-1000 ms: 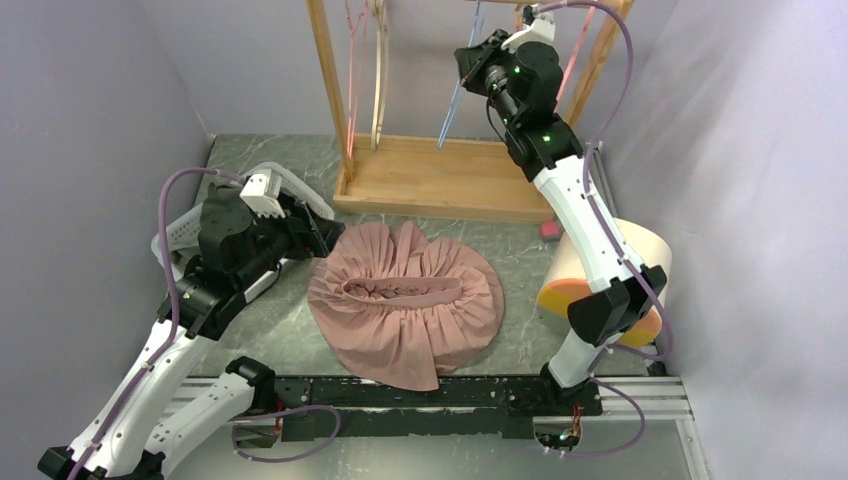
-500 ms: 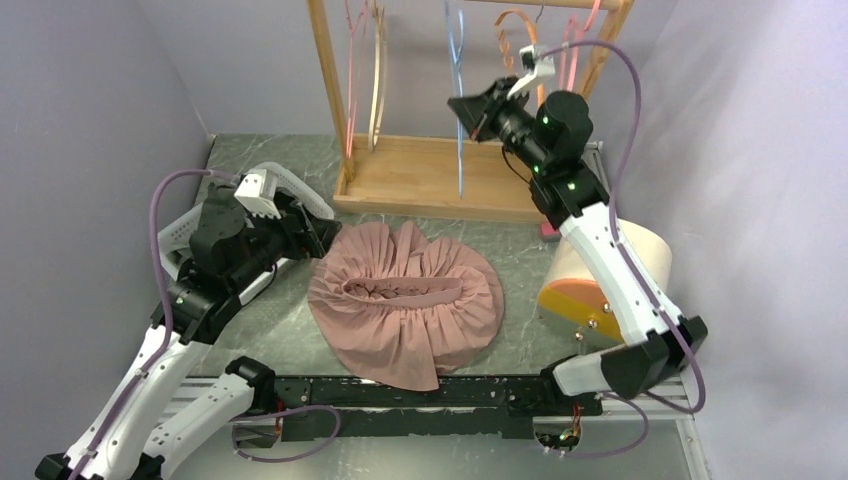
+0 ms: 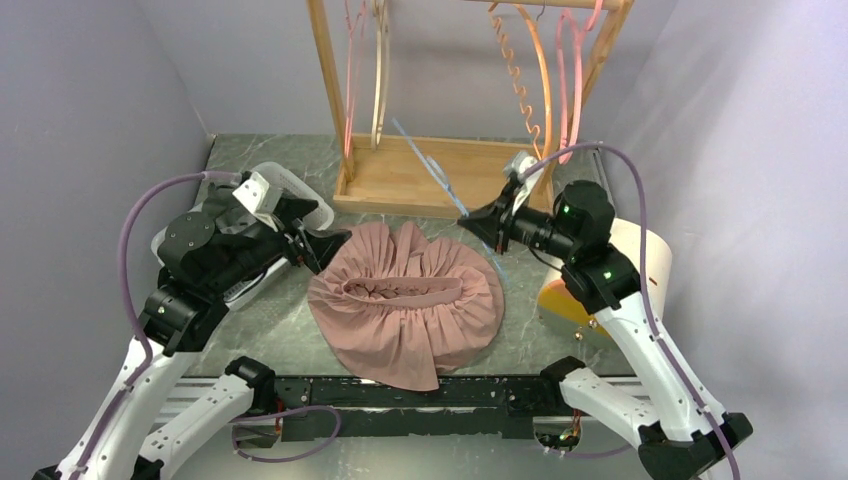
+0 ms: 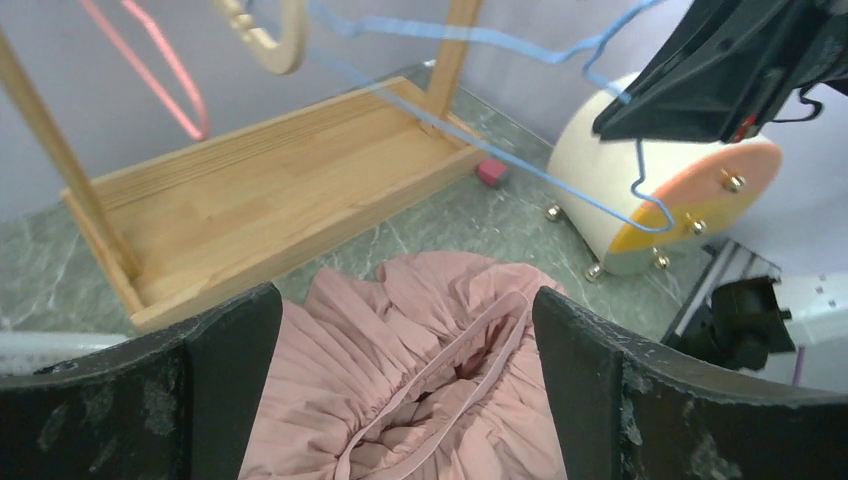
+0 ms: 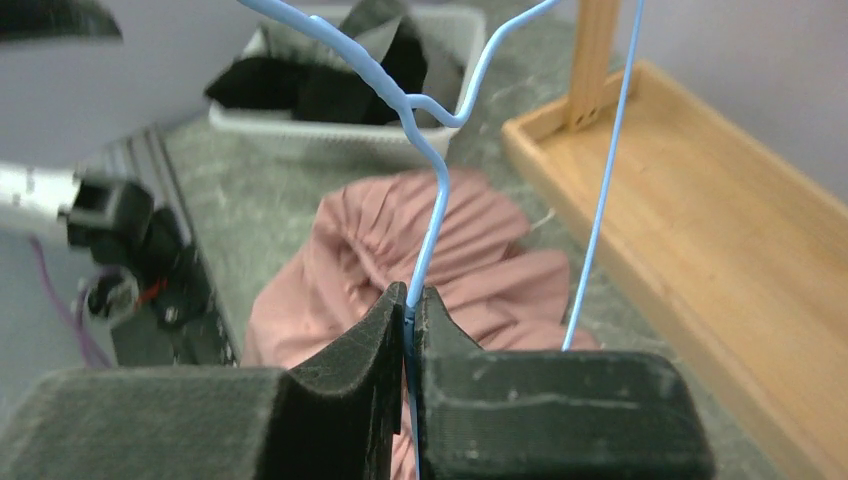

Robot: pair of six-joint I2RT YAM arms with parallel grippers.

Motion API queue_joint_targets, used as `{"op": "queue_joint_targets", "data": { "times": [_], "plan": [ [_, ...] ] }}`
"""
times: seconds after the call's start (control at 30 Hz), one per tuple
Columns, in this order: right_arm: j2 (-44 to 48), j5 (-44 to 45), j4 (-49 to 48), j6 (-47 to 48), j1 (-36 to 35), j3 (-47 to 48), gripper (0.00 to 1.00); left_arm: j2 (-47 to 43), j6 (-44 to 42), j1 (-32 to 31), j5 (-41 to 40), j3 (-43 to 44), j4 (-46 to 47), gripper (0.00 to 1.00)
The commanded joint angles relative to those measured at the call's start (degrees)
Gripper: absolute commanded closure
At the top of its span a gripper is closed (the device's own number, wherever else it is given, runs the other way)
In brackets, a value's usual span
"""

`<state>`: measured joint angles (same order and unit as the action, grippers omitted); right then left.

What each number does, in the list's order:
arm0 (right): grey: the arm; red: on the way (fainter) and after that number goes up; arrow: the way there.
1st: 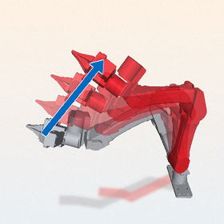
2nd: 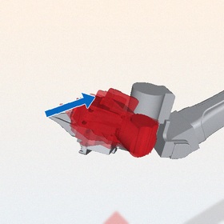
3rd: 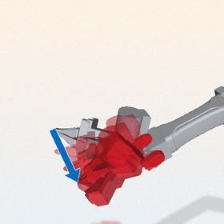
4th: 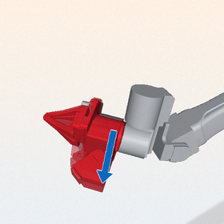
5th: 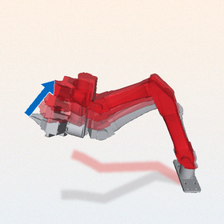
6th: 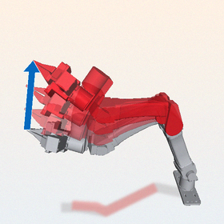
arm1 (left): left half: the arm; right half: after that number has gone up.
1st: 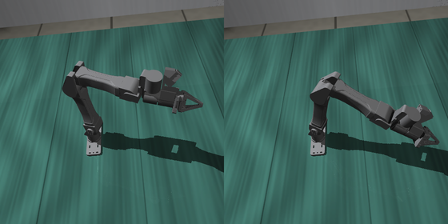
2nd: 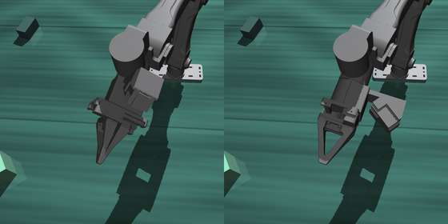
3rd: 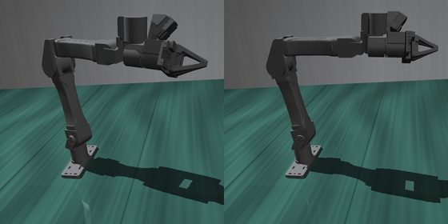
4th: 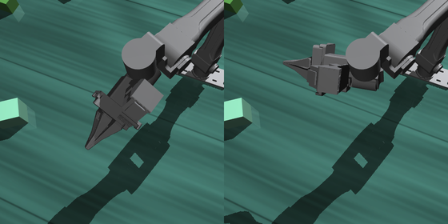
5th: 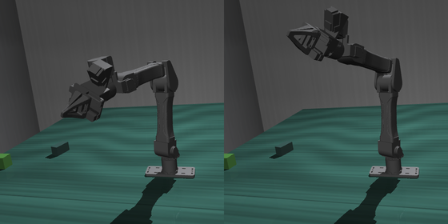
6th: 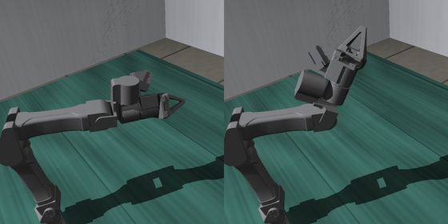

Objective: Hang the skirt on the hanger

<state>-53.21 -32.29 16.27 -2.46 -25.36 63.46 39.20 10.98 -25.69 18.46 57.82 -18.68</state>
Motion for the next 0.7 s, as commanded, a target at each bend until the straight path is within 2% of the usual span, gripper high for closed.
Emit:
{"op": "queue_joint_targets", "data": {
  "times": [0.0,0.13,0.23,0.43,0.67],
  "plan": [
    [3.32,-5.11,8.08,9.8,-1.61,-4.09,1.0,1.01,-6.83,0.3,11.04,-0.78,3.73,0.0],
    [5.78,-13.78,8.17,15.46,-2.38,-9.8,1.0,0.83,-10.53,0.29,13.61,-2.96,5.48,0.01],
    [6.73,-18.24,4.58,15.96,-2.58,-13.16,1.0,1.03,-16.59,0.29,22.72,-4.83,7.07,0.04],
    [1.18,-24.98,6.24,17.71,-3.68,-10.66,1.0,5.08,-26.07,0.21,33.33,-4.7,6.86,0.08],
    [-5.58,-25.38,9.87,19.77,-7.39,-6.5,1.0,13.62,-36.32,-0.86,39.89,-1.53,-4.75,0.21]
  ]
}}
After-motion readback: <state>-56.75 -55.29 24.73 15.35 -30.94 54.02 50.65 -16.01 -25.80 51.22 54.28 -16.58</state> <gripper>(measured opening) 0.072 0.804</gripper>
